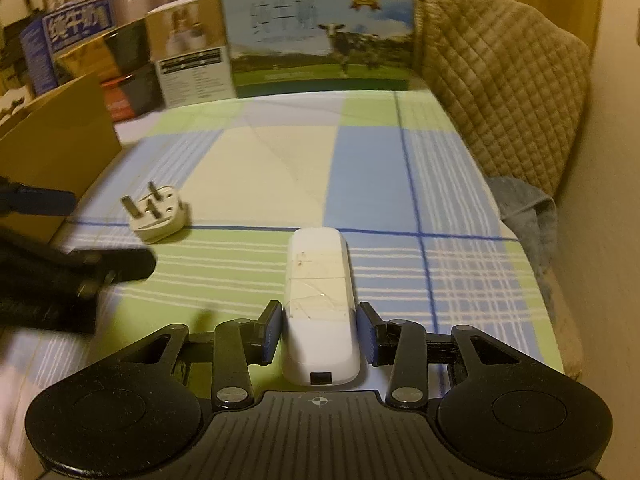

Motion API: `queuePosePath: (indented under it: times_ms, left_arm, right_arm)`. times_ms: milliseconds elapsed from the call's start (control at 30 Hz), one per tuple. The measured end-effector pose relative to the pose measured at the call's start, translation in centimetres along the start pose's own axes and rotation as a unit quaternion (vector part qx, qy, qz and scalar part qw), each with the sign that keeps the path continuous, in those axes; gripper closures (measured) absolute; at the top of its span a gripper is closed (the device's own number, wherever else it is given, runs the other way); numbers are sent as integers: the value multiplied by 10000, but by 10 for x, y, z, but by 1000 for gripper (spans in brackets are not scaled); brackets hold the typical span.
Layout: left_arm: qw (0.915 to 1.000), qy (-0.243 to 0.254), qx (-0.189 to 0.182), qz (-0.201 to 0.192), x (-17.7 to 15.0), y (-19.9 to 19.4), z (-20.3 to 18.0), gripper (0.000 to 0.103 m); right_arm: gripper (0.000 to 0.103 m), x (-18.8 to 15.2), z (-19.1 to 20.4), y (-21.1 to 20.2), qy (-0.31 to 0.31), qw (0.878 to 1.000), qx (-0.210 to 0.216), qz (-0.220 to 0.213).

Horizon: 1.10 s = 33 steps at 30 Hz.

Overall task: Organize rigid objects
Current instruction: 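Grasp the white remote with the right tool while the left tool approaches the white plug, then close the left tool on the white plug, then carry the white plug and white remote to the cardboard box with both tools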

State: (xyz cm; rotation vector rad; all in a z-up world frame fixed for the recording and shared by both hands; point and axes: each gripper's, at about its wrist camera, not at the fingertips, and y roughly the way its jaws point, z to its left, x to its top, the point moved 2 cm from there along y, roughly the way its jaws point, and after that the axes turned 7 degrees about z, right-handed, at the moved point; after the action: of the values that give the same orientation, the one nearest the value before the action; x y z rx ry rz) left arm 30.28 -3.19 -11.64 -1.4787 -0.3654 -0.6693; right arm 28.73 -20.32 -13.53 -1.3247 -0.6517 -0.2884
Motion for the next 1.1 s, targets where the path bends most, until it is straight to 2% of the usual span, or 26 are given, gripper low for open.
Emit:
queuePosePath:
  times_ms: [233, 400, 533, 567, 733, 967, 1000, 1067, 1100]
  left_arm:
    - [9986, -518, -6, -71, 3, 33, 21, 21]
    - [9988, -478, -42, -120, 5, 44, 27, 33]
    - [9983, -550, -100, -145, 6, 50, 28, 52]
    - [9983, -553, -122, -161, 6, 49, 29, 53]
    - [9980, -594, -214, -62, -3, 40, 27, 54]
    - [9962, -821, -284, 0, -50, 2, 13, 54]
    - [9964, -794, -308, -26, -57, -3, 10, 53]
    - [9974, -635, -316, -110, -65, -10, 8, 40]
    - [9981, -515, -290, -158, -68, -12, 7, 40]
  right_arm:
    - [66, 2, 1, 2, 31, 10000, 2, -25]
    - [66, 4, 2, 5, -10, 10000, -48, -38]
    - [66, 4, 1, 6, 13, 9999, -65, -82]
    - [66, 4, 1, 7, -10, 9999, -84, -94]
    - [66, 3, 5, 6, -65, 9998, -168, -98]
    - [66, -10, 13, -7, -104, 9998, -115, 89]
    - [66, -12, 14, -9, -94, 9998, -112, 112]
    - [66, -18, 17, -14, -128, 9998, -106, 132]
    - [66, -19, 19, -15, -146, 9997, -118, 133]
